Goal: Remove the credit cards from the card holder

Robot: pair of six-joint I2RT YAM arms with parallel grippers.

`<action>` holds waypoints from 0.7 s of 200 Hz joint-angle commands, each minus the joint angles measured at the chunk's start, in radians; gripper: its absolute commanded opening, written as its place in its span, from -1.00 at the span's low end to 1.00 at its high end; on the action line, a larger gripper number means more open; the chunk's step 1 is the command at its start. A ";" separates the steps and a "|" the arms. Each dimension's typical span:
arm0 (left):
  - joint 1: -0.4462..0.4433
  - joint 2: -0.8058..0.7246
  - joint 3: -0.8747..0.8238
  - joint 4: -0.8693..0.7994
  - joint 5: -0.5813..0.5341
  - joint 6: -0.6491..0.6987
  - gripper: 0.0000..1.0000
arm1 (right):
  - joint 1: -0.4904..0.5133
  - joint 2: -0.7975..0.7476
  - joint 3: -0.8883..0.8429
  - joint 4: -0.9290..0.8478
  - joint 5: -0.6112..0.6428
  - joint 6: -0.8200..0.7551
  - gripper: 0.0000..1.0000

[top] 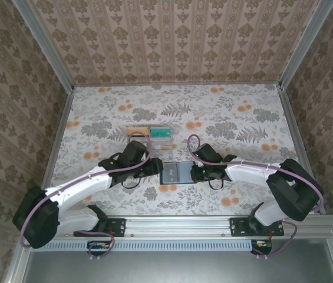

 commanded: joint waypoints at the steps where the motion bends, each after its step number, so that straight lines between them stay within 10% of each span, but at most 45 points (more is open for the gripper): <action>1: -0.015 0.055 -0.002 0.081 0.044 -0.032 0.08 | 0.015 0.026 -0.018 0.027 -0.009 0.018 -0.82; 140: -0.032 0.308 0.079 0.119 0.118 -0.014 -0.03 | 0.030 0.020 -0.029 0.033 -0.005 0.044 -0.95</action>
